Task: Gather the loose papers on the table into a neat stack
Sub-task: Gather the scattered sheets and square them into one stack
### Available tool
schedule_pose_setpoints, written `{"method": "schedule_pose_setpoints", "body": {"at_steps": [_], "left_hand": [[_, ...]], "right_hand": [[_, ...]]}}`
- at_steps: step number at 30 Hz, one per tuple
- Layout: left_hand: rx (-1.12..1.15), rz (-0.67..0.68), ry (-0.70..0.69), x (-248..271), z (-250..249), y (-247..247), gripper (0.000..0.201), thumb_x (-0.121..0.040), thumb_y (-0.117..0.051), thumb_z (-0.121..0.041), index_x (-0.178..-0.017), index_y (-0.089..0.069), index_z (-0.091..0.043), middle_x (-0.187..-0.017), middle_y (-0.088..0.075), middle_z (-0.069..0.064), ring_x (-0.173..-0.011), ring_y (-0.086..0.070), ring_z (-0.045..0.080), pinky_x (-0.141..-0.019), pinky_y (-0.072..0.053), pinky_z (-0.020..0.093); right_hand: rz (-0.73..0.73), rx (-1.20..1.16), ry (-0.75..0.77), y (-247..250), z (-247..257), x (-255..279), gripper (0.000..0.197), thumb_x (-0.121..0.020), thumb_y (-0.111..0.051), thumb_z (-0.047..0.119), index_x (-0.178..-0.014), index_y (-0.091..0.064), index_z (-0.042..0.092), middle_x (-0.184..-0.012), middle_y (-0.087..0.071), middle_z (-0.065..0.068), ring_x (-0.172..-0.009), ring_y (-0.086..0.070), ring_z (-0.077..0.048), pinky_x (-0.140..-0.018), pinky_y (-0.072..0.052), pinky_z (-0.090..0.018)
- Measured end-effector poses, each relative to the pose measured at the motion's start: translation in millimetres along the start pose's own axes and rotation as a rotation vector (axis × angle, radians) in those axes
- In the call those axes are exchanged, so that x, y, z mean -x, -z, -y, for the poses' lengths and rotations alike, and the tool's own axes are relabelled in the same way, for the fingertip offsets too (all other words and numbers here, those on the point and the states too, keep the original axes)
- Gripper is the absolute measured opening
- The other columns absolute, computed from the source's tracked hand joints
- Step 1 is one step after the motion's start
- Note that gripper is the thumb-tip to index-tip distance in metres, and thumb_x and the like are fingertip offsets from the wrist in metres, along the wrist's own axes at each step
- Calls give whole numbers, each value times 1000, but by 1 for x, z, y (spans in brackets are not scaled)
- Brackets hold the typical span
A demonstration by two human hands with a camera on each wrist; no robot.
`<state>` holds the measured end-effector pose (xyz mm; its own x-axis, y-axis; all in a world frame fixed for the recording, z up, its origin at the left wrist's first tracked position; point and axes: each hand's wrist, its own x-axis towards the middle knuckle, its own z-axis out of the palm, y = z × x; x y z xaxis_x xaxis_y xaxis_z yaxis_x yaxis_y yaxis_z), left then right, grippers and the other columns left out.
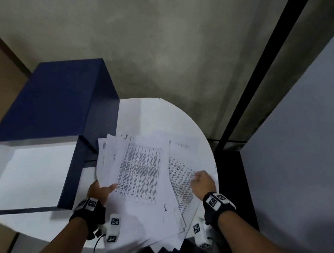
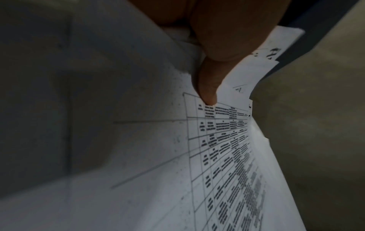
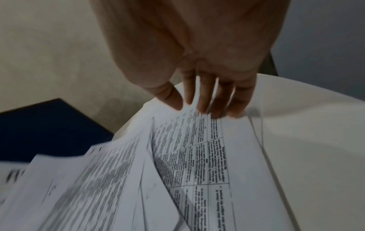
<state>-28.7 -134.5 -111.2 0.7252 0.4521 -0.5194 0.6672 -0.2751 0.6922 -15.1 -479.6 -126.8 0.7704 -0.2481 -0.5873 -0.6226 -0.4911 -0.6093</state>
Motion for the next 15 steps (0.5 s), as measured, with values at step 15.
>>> {"method": "schedule_pose_setpoints", "body": {"at_steps": [15], "left_hand": [[9, -8, 83, -1, 19, -10, 52, -77, -76, -8, -124, -57, 4, -123, -62, 23, -116, -58, 37, -100, -41, 37]], "right_hand": [[-187, -139, -380, -3, -16, -8, 92, -64, -82, 39, -137, -42, 1, -136, -57, -21, -117, -62, -38, -99, -54, -49]]}}
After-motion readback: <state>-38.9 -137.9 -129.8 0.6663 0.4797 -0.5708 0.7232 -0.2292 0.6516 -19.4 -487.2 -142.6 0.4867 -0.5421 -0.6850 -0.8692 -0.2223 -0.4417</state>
